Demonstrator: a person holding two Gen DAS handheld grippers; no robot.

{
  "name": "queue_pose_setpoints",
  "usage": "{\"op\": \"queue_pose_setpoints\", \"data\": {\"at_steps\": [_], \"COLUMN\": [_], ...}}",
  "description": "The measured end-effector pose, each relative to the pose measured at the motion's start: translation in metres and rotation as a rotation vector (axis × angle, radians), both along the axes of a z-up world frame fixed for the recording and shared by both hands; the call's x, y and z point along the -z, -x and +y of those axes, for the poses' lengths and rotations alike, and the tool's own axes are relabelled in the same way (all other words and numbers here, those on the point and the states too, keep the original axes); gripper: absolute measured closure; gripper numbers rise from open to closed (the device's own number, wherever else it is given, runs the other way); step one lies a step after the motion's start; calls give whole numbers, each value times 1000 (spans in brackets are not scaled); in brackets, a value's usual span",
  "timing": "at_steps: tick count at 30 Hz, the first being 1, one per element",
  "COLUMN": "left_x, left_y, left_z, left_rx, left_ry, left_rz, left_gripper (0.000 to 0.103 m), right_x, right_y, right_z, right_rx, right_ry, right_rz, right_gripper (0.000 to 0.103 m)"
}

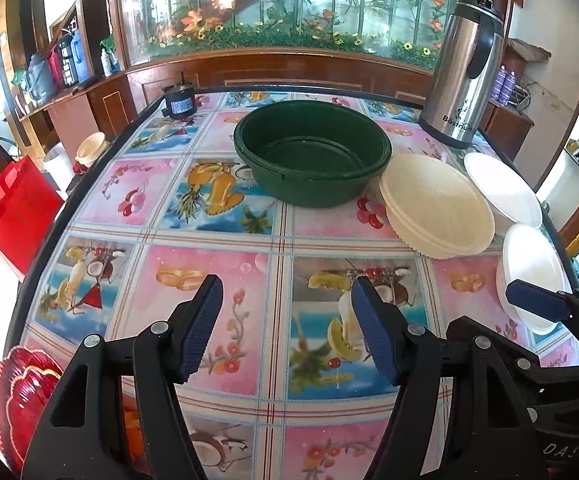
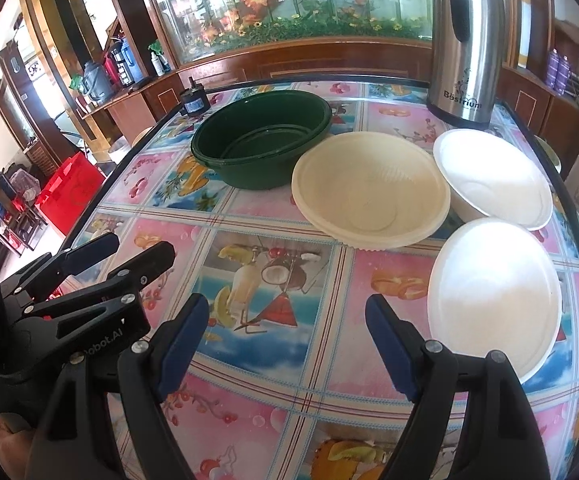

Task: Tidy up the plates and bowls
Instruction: 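Move the right tool toward the green plastic basin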

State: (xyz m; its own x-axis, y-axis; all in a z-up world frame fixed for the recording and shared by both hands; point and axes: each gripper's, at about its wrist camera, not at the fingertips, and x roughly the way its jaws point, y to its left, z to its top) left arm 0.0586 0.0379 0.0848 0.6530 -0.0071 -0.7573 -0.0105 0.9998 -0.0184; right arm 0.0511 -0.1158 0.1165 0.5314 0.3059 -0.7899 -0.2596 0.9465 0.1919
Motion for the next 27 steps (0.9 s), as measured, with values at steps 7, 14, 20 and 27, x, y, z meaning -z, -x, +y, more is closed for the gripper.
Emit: {"op": "queue_pose_setpoints", "data": {"at_steps": [7, 14, 20, 27], "left_x": [-3, -2, -2, -5], "left_y": [-12, -18, -25, -53], "left_z": [1, 0, -2, 7], "left_rx": [-7, -6, -4, -6], "left_ry": [-10, -11, -10, 16], "left_rz": [1, 4, 15, 54], "left_gripper": [36, 36, 36, 36], "right_x": [-4, -4, -2, -5], "right_y": [-11, -15, -21, -45], "right_z": [2, 0, -1, 4], "right_rx": [0, 3, 4, -17], "right_ry": [6, 1, -3, -17], "right_rz": [-6, -8, -1, 6], "right_gripper": [22, 22, 22, 22]}}
